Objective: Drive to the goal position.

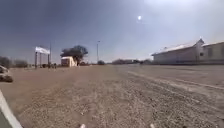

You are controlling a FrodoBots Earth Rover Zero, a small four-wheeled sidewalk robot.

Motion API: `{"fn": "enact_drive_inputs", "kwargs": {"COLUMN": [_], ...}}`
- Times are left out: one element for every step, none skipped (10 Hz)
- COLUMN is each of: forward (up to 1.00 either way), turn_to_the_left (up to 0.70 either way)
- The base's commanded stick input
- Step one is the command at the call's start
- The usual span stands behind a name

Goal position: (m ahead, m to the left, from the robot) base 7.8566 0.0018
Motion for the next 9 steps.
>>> {"fn": "enact_drive_inputs", "kwargs": {"forward": [0.7,0.7,0.7,0.7,0.7,0.7,0.7,0.7,0.7], "turn_to_the_left": [0.0,0.0,0.0,0.0,0.0,0.0,0.01,0.11,0.2]}}
